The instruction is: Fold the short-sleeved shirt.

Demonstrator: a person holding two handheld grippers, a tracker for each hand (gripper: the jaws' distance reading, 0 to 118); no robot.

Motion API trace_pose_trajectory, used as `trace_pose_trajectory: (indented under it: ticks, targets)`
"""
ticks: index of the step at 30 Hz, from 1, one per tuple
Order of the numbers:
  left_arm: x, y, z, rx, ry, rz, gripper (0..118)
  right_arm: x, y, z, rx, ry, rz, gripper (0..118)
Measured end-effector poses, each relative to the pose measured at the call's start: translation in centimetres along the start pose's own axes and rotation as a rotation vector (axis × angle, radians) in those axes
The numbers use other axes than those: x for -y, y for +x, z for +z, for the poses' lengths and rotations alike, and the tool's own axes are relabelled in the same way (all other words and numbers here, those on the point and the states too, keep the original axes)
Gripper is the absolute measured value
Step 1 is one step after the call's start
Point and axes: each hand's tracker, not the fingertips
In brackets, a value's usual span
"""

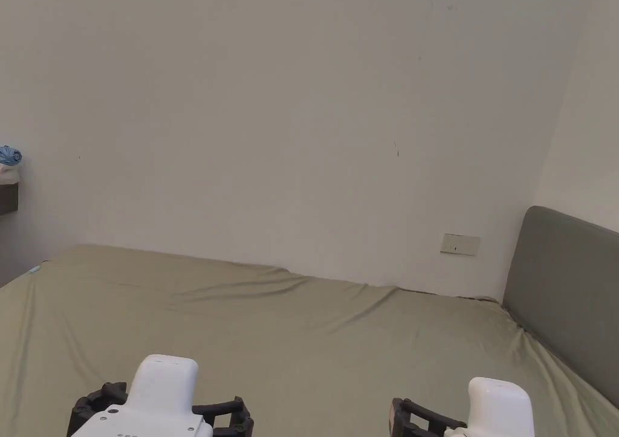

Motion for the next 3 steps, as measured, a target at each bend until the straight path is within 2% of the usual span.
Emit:
trace_pose_trajectory:
  ticks: [3]
  targets:
    - [-0.12,0.06,0.11,-0.004,0.001,-0.006,117,0.50,0.03,-0.04,-0.006,-0.001,0.003,99]
